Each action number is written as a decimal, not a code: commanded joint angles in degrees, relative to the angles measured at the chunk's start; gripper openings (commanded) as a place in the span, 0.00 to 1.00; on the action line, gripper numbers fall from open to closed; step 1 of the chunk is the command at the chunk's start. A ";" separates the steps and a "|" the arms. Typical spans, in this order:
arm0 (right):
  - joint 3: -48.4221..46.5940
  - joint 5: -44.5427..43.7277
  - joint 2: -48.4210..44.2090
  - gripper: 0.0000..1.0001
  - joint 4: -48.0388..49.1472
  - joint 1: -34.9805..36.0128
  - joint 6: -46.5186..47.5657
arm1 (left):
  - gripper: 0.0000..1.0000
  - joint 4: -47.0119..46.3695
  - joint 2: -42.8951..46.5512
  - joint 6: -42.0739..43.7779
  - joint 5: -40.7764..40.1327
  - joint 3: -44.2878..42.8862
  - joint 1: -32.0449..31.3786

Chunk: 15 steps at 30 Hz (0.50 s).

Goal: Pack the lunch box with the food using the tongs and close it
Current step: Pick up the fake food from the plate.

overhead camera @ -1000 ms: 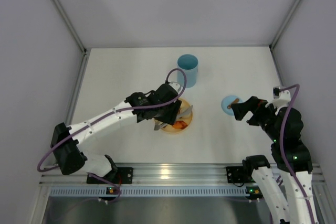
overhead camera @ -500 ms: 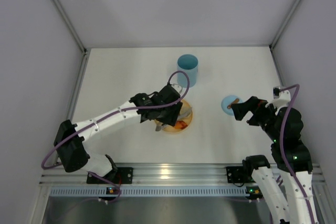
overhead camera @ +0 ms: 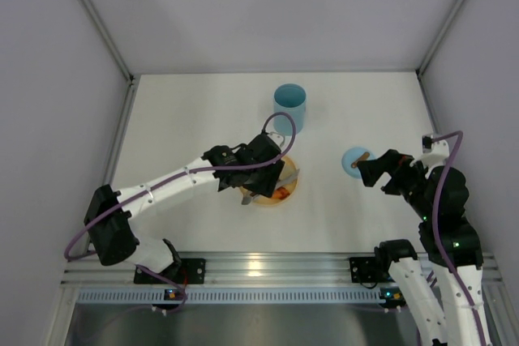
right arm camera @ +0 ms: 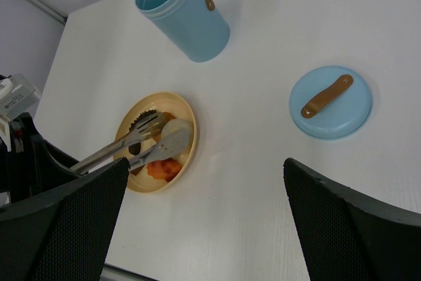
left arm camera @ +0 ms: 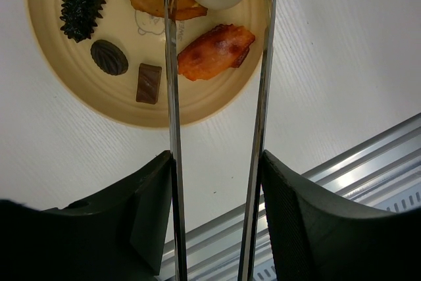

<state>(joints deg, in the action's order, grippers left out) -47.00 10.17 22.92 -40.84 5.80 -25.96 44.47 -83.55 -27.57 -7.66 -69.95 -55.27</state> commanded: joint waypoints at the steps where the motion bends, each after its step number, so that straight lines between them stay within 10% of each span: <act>1: -1.25 -0.51 -0.42 0.99 -1.35 -0.88 0.29 | 0.58 -2.28 0.23 -0.03 0.45 0.26 -0.28; 15: -1.42 -0.77 -0.33 1.00 -1.26 -0.79 0.47 | 0.34 -0.09 -0.39 -0.11 -2.62 -1.58 -0.37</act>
<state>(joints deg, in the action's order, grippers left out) -47.00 10.17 22.92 -40.95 5.80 -25.96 44.60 -84.16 -27.57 -8.47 -69.95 -55.31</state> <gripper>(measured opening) 0.993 0.409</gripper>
